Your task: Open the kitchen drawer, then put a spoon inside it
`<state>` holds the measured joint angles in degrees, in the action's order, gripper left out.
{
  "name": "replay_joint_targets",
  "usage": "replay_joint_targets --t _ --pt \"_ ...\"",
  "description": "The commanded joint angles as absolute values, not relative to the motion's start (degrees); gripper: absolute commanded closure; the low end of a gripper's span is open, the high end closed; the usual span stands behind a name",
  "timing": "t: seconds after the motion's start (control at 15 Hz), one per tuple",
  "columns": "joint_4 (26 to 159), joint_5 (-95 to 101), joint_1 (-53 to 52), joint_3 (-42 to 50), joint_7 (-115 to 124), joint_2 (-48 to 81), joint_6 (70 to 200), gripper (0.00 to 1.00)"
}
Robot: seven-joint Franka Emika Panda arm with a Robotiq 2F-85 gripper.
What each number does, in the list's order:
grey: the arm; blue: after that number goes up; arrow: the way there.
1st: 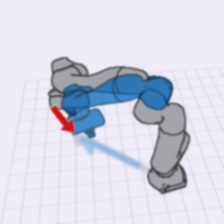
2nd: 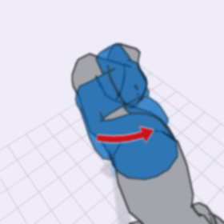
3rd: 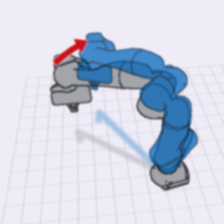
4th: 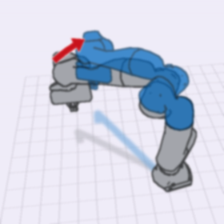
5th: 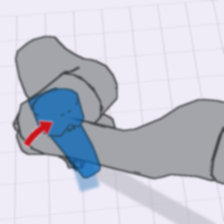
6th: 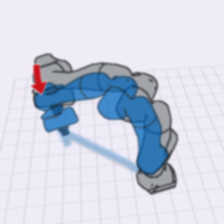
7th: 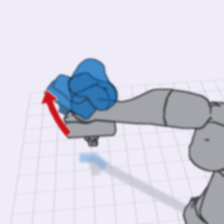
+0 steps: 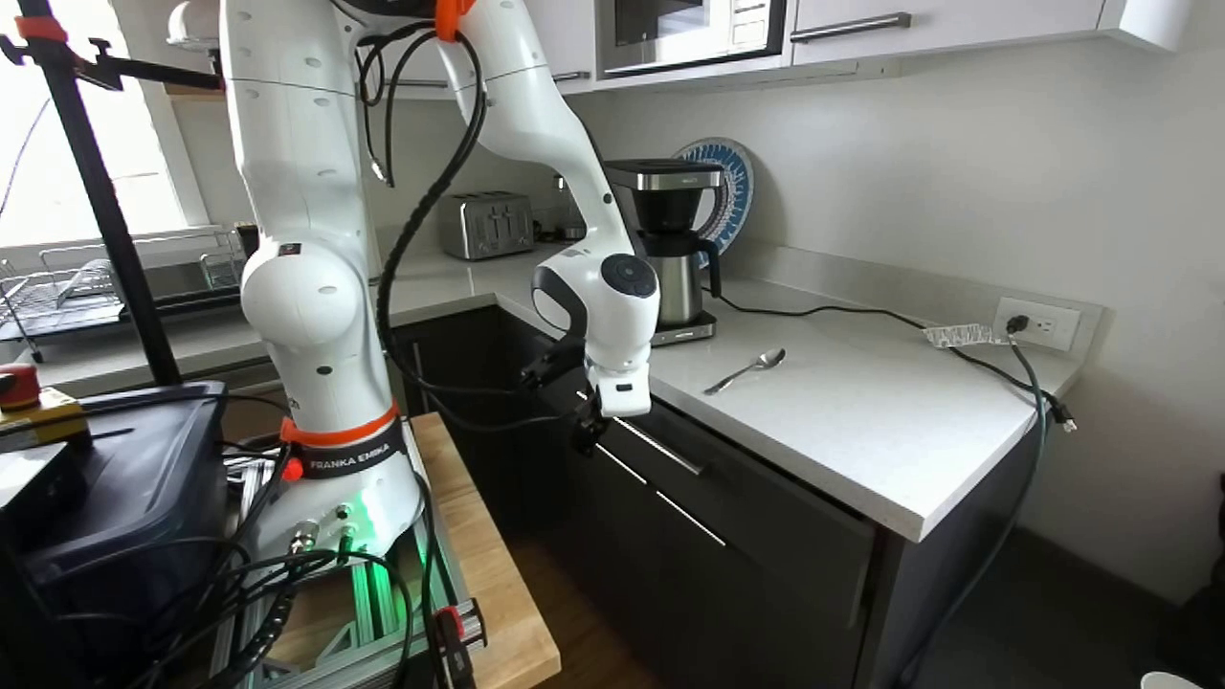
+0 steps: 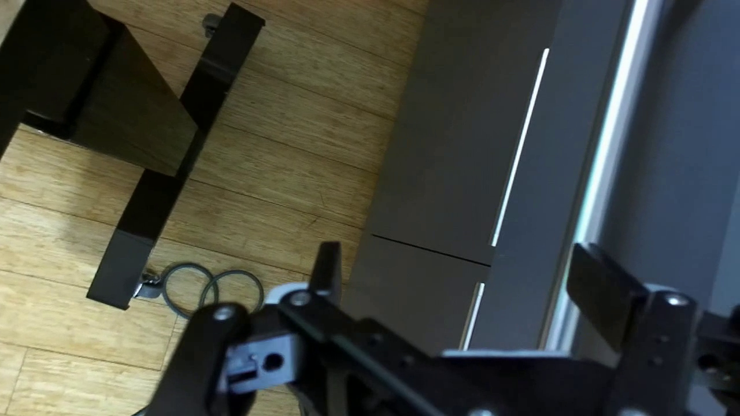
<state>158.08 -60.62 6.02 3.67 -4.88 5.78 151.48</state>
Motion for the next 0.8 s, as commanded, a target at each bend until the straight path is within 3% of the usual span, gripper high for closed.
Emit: replay_joint_targets --t 0.0,0.73 --pt "158.08 -67.94 6.64 3.55 -10.47 6.72 151.88 0.0" --pt "157.48 -82.85 6.04 2.55 -22.57 8.67 152.0 0.0"
